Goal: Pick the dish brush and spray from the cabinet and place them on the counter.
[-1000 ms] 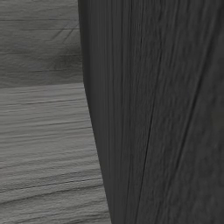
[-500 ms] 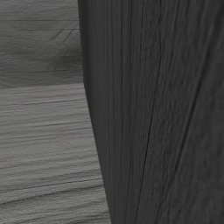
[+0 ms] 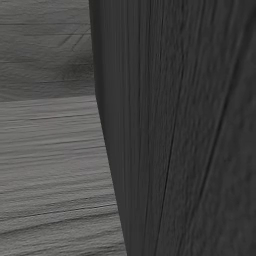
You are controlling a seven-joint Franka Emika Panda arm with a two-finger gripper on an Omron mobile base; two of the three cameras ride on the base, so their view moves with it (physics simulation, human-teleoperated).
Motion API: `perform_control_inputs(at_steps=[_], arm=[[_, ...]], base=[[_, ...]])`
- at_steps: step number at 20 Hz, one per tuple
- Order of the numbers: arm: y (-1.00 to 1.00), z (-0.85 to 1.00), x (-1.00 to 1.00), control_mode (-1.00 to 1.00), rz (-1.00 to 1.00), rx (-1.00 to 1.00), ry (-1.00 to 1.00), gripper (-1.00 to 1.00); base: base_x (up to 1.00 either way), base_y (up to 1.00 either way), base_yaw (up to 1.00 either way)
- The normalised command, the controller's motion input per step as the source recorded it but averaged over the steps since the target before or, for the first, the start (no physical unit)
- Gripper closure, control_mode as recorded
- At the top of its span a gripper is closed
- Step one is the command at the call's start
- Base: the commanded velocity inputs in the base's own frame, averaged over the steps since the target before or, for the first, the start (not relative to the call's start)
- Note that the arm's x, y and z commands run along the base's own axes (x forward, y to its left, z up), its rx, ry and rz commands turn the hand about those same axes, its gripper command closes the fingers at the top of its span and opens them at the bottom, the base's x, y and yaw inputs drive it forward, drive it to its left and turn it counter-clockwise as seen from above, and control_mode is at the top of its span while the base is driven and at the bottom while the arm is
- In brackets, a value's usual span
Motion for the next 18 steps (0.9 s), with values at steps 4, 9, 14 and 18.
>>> perform_control_inputs(at_steps=[4,9,14,18], arm=[[0.00,-0.36,-0.07,-1.00,0.00,-0.01,0.00,-1.00],[0.00,-0.28,-0.11,-1.00,0.00,0.00,-0.01,-1.00],[0.00,-0.08,-0.47,-1.00,0.00,0.00,-0.08,-1.00],[0.00,0.15,-0.61,-1.00,0.00,0.00,-0.17,-1.00]], base=[[0.00,0.00,0.00],[0.00,0.00,0.00],[0.00,0.00,0.00],[0.00,0.00,0.00]])
